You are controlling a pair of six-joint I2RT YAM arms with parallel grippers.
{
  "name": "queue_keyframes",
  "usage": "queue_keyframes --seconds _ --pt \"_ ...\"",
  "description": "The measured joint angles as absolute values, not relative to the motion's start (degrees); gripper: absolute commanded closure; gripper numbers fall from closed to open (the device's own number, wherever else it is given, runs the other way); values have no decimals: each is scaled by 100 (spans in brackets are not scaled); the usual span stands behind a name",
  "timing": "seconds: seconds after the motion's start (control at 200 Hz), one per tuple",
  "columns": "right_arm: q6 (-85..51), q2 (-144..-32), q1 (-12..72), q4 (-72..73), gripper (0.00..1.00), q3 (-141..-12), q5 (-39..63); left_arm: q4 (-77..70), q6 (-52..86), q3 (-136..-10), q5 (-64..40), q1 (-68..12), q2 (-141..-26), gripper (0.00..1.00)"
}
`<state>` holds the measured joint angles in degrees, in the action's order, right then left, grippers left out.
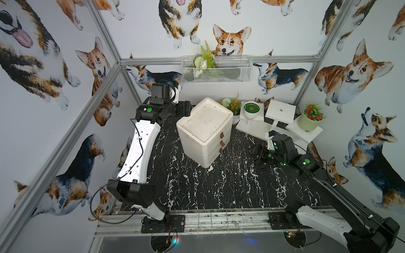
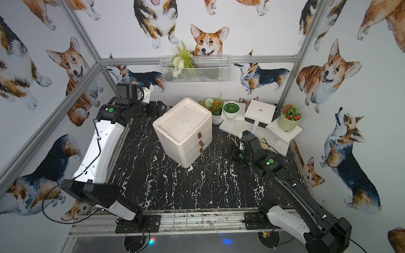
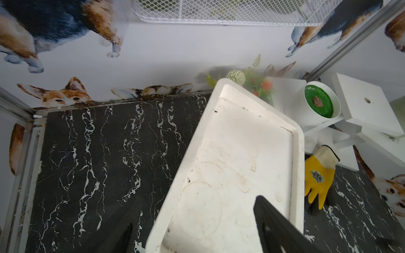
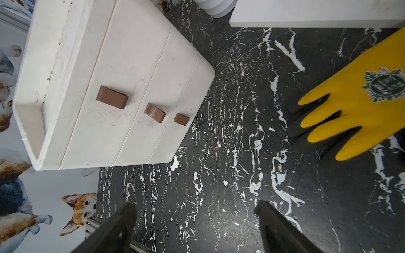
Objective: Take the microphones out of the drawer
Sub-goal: Adjust the storage box at the center of the board.
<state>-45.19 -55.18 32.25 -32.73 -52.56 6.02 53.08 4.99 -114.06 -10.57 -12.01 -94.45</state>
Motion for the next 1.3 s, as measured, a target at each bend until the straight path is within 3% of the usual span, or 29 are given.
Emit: queue_keyframes --seconds 0.275,0.551,0.741,0.876,1.226,1.296 --pt "-4554 -5369 3225 -3162 8 -4945 602 6178 99 -12132 -471 -1525 -10379 17" --pt "-4554 -5376 3225 -3109 8 -4932 602 6329 -84 -12147 -113 -1745 -10718 28" --pt "-4554 -5371 3225 -3061 8 -4915 604 6176 -91 -12011 156 -1739 -10755 46" --pt "-4554 -5319 3225 -3055 8 -4871 604 5916 -130 -11743 405 -1732 -10645 70" --pt "-4665 -5319 3218 -2368 9 -4427 1013 5835 -231 -10621 189 -1758 -9861 71" --pt "-4805 -5408 3186 -1962 14 -4265 1282 5784 -226 -10394 224 -1758 -9633 72"
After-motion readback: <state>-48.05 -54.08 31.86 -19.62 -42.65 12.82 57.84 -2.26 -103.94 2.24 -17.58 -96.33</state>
